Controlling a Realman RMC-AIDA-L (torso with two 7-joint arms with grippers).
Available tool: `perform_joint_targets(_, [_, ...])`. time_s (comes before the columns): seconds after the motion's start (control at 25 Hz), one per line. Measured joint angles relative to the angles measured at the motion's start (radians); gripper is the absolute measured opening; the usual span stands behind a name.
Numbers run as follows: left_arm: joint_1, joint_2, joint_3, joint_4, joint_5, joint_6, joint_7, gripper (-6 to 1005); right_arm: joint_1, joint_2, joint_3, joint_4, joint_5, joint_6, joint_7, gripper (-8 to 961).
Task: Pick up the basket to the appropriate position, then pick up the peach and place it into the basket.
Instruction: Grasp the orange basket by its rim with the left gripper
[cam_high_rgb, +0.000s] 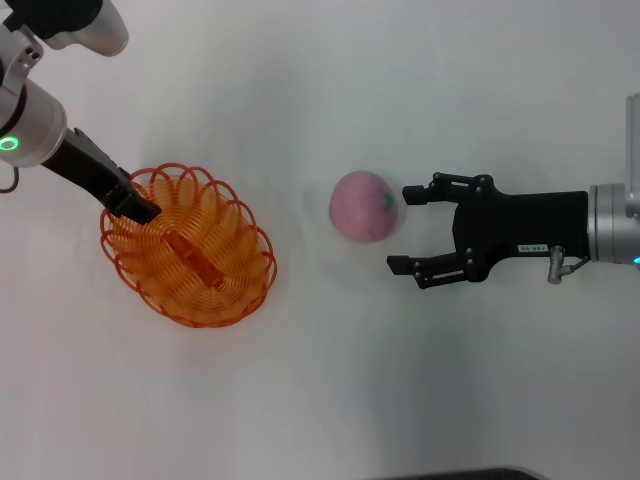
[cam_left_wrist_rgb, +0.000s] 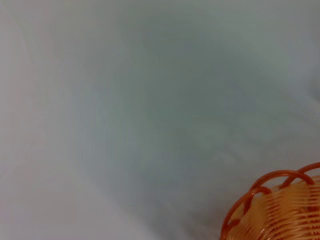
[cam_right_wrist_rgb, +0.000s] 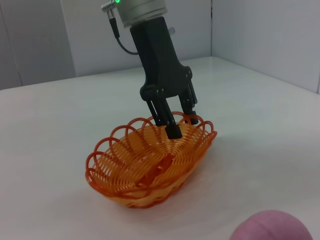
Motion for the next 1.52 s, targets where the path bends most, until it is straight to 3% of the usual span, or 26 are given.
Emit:
perform_joint_targets(0.12, [0.004, 0.0, 0.006, 0.008, 0.001, 0.001, -0.012, 549, 0.0, -0.001, 0.0, 0.0, 0.0, 0.0, 0.001, 941])
perform_joint_targets(0.28, [0.004, 0.0, 0.007, 0.01, 0.001, 0.008, -0.014, 337, 0.001, -0.001, 0.0, 0.0, 0.0, 0.0, 0.001, 941])
perform_joint_targets(0.76, [-0.003, 0.0, 0.007, 0.012, 0.002, 0.024, -0.029, 136, 0.001, -0.001, 0.001, 0.0, 0.0, -0.004, 0.001, 940])
perform_joint_targets(1.16, [-0.015, 0.006, 0.003, 0.076, 0.001, 0.114, -0.107, 111, 0.001, -0.001, 0.001, 0.0, 0.0, -0.007, 0.001, 939])
perform_joint_targets(1.4, [-0.04, 0.039, -0.011, 0.068, -0.004, 0.163, -0.229, 88, -0.001, -0.001, 0.001, 0.0, 0.0, -0.011, 0.001, 938])
perform_joint_targets(1.52, [-0.051, 0.046, -0.059, 0.066, -0.008, 0.197, -0.249, 87, -0.003, -0.002, 0.003, 0.0, 0.0, -0.012, 0.001, 938])
